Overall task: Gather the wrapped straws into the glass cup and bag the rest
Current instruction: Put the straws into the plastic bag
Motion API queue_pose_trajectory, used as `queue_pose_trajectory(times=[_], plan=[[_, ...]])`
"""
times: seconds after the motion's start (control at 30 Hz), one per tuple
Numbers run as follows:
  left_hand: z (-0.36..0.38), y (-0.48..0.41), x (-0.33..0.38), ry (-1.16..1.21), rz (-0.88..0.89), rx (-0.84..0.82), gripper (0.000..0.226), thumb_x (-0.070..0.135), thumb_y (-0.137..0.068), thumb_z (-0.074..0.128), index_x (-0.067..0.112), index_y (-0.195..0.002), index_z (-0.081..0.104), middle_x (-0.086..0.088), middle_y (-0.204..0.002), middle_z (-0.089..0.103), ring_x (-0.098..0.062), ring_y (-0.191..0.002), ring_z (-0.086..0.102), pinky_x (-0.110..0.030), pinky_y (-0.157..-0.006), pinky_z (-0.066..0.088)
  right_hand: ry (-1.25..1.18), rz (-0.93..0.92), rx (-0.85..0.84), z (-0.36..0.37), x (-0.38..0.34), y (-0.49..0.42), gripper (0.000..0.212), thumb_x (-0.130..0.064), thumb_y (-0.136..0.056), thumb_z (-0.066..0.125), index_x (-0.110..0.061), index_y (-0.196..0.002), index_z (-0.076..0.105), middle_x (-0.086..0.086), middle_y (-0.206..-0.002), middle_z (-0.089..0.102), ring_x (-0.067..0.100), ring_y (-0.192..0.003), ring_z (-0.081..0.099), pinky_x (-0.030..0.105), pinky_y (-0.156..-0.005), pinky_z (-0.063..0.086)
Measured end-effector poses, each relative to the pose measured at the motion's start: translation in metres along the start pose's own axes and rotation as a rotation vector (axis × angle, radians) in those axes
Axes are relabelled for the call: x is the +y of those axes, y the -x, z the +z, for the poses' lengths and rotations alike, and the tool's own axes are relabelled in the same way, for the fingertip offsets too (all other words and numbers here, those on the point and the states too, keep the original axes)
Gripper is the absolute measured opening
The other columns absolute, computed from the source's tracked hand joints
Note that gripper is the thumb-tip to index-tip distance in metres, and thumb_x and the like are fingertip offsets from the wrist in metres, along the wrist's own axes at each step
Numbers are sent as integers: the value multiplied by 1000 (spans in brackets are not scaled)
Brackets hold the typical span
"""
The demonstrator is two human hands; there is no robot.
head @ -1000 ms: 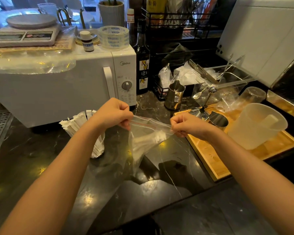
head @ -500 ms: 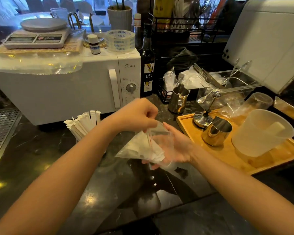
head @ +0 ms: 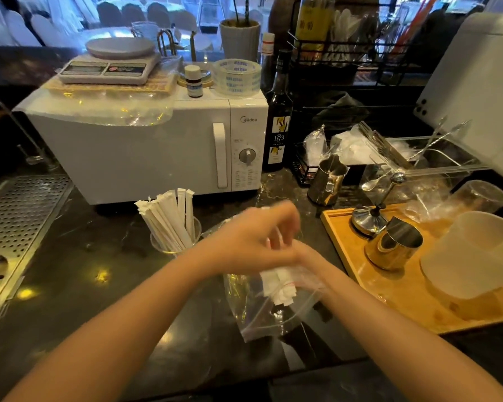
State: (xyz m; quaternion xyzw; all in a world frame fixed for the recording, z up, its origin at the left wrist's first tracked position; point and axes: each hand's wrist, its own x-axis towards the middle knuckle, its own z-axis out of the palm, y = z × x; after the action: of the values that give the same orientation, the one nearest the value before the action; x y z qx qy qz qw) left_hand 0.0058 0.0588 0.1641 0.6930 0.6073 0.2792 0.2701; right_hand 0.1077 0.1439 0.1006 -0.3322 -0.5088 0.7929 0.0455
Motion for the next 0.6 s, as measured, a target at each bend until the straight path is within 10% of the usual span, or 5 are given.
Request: queue_pose_trajectory(times=[0.1, 0.2, 0.4, 0.6], plan=[[-4, 15, -18, 388, -223, 568, 31, 21, -79, 65, 37, -87, 40, 12, -92, 52, -4, -83, 55, -17, -66, 49, -70, -33, -29, -3, -4, -19, 35, -3, -87, 46, 1, -122, 47, 24, -120, 57, 34, -103, 57, 44, -94, 44], [-2, 32, -39, 617, -427, 885, 42, 20, -78, 66, 25, -110, 40, 10, -97, 48, -7, -91, 50, -19, -74, 44, -199, -66, -125, -2, -14, -18, 30, -1, -90, 40, -1, -120, 47, 25, -113, 59, 29, -88, 68, 39, -77, 57], [-6, 42, -60, 1017, -521, 469, 79, 32, -61, 77, 19, -130, 40, -9, -114, 63, -23, -94, 67, -36, -71, 56, -256, -228, -224, 16, -42, -23, 24, 2, -91, 35, -11, -98, 53, 4, -67, 74, 13, -60, 71, 27, -54, 59], [-62, 34, -55, 834, -342, 347, 51, 14, -62, 64, 23, -112, 54, -4, -97, 67, -17, -84, 69, -33, -75, 57, -172, -395, -323, 51, -75, -45, 39, 1, -85, 44, -11, -121, 46, 14, -108, 60, 27, -95, 61, 45, -87, 50]])
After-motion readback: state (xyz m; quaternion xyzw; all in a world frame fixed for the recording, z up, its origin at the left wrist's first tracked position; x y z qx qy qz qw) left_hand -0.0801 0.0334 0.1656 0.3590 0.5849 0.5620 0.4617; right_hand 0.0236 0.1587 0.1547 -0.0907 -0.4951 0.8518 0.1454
